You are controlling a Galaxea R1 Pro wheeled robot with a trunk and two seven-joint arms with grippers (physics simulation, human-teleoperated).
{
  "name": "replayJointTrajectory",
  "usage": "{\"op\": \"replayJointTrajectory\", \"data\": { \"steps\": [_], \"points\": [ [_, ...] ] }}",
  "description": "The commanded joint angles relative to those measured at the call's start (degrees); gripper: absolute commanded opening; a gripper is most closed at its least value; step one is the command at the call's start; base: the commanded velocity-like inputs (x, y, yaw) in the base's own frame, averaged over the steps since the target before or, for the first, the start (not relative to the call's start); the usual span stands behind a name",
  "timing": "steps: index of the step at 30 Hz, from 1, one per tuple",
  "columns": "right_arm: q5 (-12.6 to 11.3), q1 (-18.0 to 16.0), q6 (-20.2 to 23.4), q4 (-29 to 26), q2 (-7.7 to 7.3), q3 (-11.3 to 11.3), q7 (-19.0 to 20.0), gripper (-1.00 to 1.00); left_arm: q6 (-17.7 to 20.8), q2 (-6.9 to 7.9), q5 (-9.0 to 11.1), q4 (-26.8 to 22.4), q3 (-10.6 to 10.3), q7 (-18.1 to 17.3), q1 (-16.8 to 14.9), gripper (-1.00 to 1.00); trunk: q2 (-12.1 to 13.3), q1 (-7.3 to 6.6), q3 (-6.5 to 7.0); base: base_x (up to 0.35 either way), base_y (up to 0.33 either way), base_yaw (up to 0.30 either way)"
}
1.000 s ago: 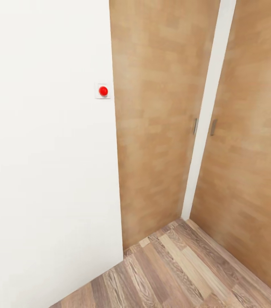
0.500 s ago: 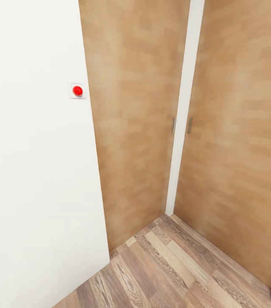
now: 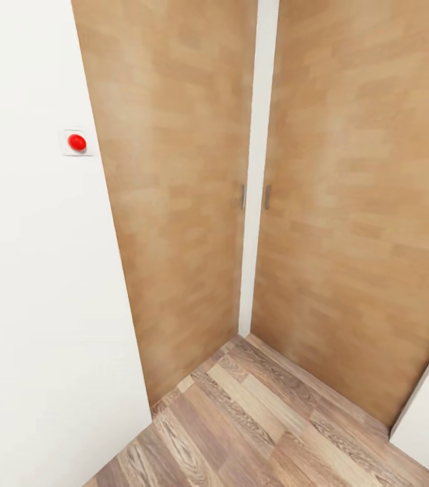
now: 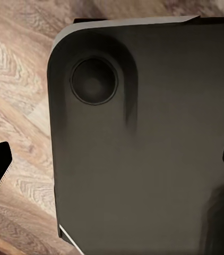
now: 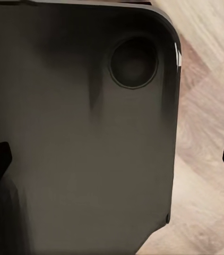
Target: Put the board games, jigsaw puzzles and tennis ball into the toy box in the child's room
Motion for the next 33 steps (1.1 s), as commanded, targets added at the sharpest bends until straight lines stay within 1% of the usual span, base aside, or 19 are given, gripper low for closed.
{"op": "replayJointTrajectory", "data": {
  "steps": [1, 33],
  "points": [
    [-0.07, -0.01, -0.19, 0.01, 0.02, -0.04, -0.03, 1.0, -0.17, 0.03, 0.02, 0.0, 0.0, 0.0, -0.01, 1.0, -0.02, 0.0, -0.04, 0.0, 0.0, -0.275],
    [0.01, 0.0, -0.24, 0.01, 0.02, 0.01, 0.03, 1.0, -0.16, 0.04, 0.02, 0.04, -0.14, 0.0, -0.01, 1.0, -0.02, 0.0, -0.04, 0.0, 0.0, -0.275]
  ]
}}
